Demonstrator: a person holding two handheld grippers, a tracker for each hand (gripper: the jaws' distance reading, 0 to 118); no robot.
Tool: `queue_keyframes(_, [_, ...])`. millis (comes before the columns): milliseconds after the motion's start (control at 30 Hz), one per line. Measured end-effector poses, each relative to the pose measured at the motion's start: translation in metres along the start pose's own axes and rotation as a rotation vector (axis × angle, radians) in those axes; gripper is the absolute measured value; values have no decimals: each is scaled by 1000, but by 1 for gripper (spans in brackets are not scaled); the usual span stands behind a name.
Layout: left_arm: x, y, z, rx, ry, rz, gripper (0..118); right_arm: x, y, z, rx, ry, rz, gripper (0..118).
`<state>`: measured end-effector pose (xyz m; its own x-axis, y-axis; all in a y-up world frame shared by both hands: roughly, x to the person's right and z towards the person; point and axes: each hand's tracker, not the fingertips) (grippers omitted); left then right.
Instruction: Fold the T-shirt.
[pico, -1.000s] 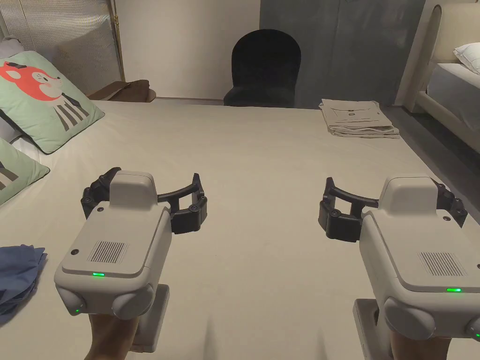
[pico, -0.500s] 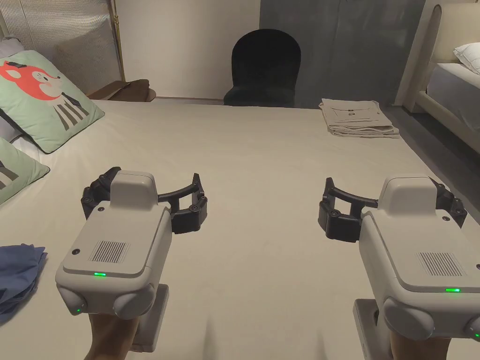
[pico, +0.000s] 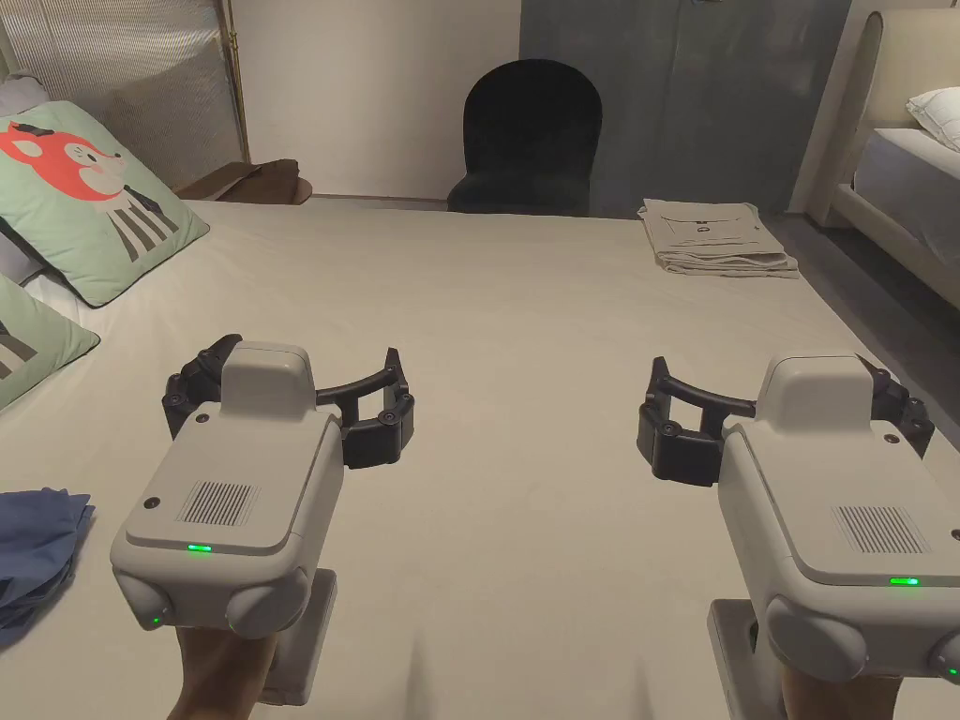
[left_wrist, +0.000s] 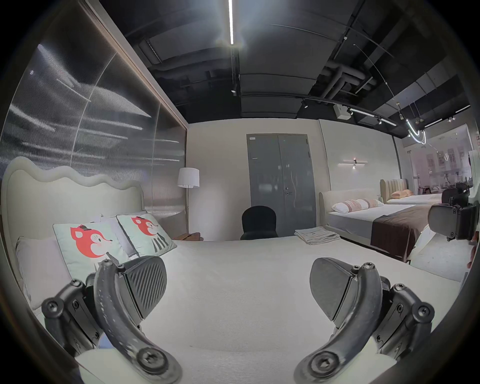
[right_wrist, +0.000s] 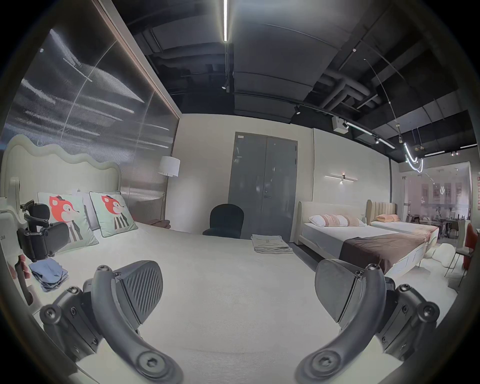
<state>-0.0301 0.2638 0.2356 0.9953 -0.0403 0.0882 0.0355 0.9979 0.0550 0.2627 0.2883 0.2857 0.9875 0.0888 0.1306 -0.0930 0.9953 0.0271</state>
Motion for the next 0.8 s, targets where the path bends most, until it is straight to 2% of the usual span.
queue_keyframes(233, [-1,0,1,-2,1,7,111,0,2,-1,-25,11,-17,115])
queue_keyframes(400, [-3,1,2,0,-1,6,111,1,10,-6,-148,26,-93,115])
queue_keyframes(533, [-4,3,2,2,-3,7,111,-1,22,-11,-338,-114,-137,115])
queue_keyframes(633, [-4,4,3,8,0,14,111,4,30,-17,-479,-181,-227,115])
queue_keyframes(700, [-5,5,3,9,-3,17,111,9,33,-22,-554,-169,-263,115])
queue_keyframes(800, [-5,5,2,12,0,14,111,13,33,-25,-570,-156,-262,115])
